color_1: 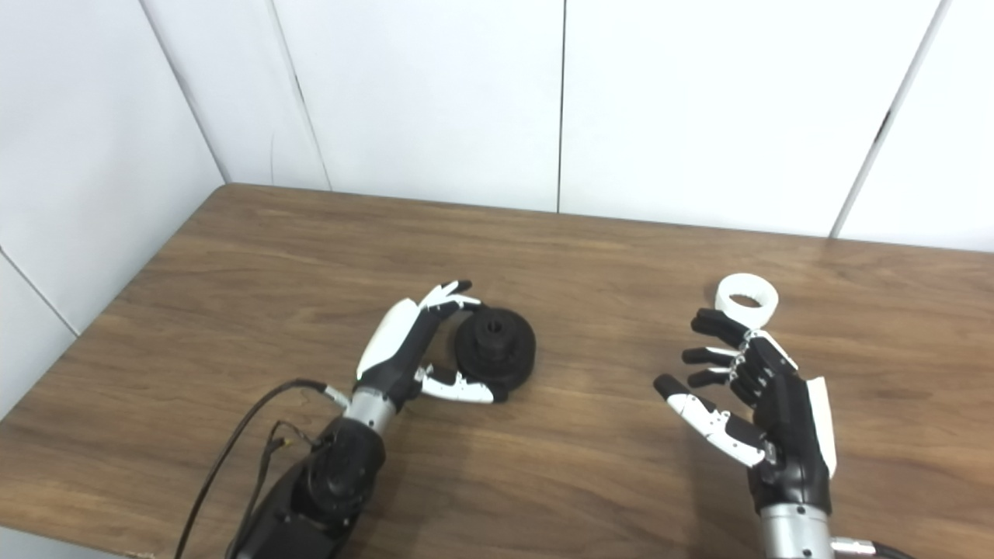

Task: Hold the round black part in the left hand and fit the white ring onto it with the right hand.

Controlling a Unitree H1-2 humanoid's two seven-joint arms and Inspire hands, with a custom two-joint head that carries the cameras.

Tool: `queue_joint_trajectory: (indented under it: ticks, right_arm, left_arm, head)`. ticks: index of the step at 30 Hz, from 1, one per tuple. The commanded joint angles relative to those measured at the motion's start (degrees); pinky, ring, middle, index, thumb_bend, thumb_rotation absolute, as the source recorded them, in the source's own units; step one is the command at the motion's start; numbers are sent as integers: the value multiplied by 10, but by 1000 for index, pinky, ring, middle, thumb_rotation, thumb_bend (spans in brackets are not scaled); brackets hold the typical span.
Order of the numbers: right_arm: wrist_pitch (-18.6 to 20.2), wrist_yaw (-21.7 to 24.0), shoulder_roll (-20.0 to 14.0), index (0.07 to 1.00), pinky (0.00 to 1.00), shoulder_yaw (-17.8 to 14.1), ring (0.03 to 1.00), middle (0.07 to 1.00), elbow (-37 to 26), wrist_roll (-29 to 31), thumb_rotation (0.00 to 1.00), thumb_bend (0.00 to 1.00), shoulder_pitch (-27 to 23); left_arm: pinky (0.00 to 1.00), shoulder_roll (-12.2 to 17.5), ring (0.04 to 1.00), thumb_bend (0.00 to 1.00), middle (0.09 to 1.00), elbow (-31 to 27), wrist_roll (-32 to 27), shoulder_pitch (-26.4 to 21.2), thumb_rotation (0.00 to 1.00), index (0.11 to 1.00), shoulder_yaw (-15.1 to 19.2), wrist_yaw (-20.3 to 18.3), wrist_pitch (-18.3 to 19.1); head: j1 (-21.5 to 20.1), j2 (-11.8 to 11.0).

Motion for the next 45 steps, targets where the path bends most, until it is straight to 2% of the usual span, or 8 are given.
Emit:
queue_joint_trajectory:
  ticks: [1,7,16,20,24,28,30,45]
  right_arm:
    - [-15,-4,8,715,484,3,615,732,-11,-3,166,687,-16]
    - [-13,-4,13,712,490,7,626,738,-15,-8,161,678,-15]
    - [-1,-11,25,710,488,15,620,728,-25,-29,177,679,-17]
    - [7,-13,31,717,489,19,620,731,-31,-34,179,676,-17]
    - [-1,-15,34,711,489,25,617,728,-28,-44,183,669,-18]
    - [-5,-20,39,704,493,30,611,723,-25,-55,171,664,-20]
    - [-1,-21,43,701,491,31,610,723,-26,-55,169,670,-21]
    - [-6,-23,45,702,493,36,611,731,-21,-59,166,671,-21]
  left_arm:
    - [853,-1,984,867,948,-23,0,9,217,596,-10,-25,3]
    - [859,0,986,869,949,-60,7,34,233,602,-27,-49,7]
    - [870,7,982,890,944,-88,0,50,231,591,-43,-78,-15]
    - [923,11,984,899,941,-101,-13,60,221,584,-45,-96,-24]
    - [873,12,977,900,940,-120,-11,72,227,585,-51,-117,-25]
    - [880,14,981,897,942,-135,-11,82,236,587,-58,-134,-23]
    - [914,13,995,894,952,-141,-10,85,222,593,-56,-139,-20]
    - [900,8,992,881,953,-148,-13,94,218,594,-45,-152,-21]
  head:
    - [0,1]
    - [-25,6]
    - [-72,19]
    - [-87,22]
    - [-102,27]
    - [-122,32]
    - [-127,34]
    - [-138,33]
